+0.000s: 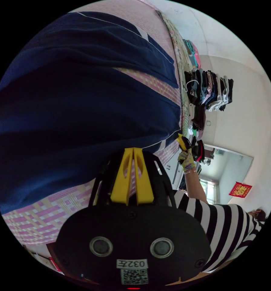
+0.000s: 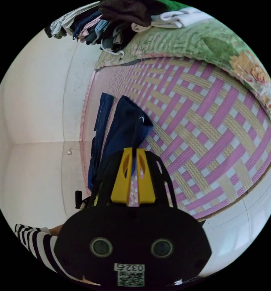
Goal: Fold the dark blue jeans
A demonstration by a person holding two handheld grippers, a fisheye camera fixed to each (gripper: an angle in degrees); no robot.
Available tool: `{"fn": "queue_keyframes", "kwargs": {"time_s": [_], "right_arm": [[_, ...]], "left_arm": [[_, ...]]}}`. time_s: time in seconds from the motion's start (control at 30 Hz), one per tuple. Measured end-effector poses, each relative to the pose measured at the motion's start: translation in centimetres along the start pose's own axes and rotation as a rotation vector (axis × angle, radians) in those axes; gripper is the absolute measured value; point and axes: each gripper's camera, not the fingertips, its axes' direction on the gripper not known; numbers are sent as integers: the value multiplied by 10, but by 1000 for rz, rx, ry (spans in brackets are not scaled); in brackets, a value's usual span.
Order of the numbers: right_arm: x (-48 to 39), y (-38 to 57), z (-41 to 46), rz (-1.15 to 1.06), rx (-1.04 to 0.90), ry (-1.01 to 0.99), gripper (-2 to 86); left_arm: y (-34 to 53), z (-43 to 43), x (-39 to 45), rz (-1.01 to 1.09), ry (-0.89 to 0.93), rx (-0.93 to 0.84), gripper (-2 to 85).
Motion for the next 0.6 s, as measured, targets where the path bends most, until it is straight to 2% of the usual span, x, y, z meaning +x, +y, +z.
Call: {"fn": "queue_keyframes", "kwargs": {"time_s": [0.2,0.47,0.6], "right_arm": [[-54,3,-25,-179,25,24,-8],[-188,23,-78,-566,116,-4,-9],[-184,31,-105,-540,194,-65,-9]], "left_arm": [[14,-19,28,3,16,49,-9],[42,-67,73,29,72,188,-9],[65,-94,84,12,126,256,-9]]}}
